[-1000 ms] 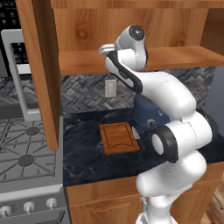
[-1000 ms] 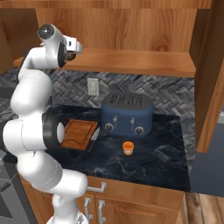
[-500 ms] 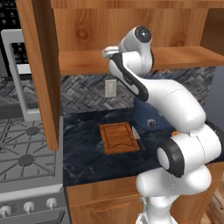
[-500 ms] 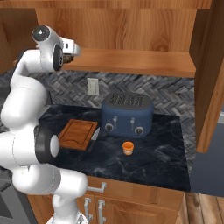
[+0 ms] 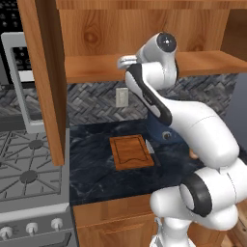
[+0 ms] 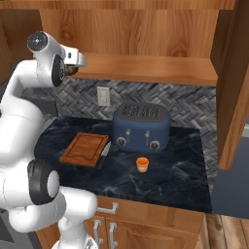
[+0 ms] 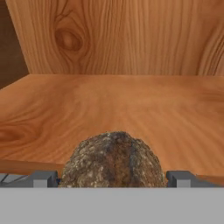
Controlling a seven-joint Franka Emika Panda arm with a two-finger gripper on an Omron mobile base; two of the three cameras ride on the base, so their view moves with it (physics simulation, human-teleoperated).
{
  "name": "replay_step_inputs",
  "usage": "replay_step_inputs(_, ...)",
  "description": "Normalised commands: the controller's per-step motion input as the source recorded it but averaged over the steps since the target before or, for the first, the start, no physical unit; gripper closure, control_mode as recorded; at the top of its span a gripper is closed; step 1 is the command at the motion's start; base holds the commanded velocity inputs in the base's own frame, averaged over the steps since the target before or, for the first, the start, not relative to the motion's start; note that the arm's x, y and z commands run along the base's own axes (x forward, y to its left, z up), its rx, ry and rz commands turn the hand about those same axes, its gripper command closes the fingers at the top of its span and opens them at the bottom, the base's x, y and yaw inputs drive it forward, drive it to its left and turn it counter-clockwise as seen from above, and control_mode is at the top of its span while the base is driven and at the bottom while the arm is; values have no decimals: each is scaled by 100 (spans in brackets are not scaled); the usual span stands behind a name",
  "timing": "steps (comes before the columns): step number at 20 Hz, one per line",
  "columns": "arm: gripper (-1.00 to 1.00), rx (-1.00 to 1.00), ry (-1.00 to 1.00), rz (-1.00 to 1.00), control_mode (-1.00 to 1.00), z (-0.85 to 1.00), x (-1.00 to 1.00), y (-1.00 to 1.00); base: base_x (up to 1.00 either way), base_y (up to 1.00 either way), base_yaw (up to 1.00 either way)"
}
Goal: Pick the bread, place it on the cutting board, pick the jam, place it on the counter, and close the cabinet.
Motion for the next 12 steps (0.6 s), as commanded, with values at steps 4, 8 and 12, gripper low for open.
replay_step_inputs(4, 100, 0, 0, 0, -100, 0, -53, -8, 0, 0, 0)
replay_step_inputs(8, 100, 0, 0, 0, -100, 0, -57, -7, 0, 0, 0)
replay_step_inputs(12, 100, 0, 0, 0, -100, 0, -60, -6, 0, 0, 0)
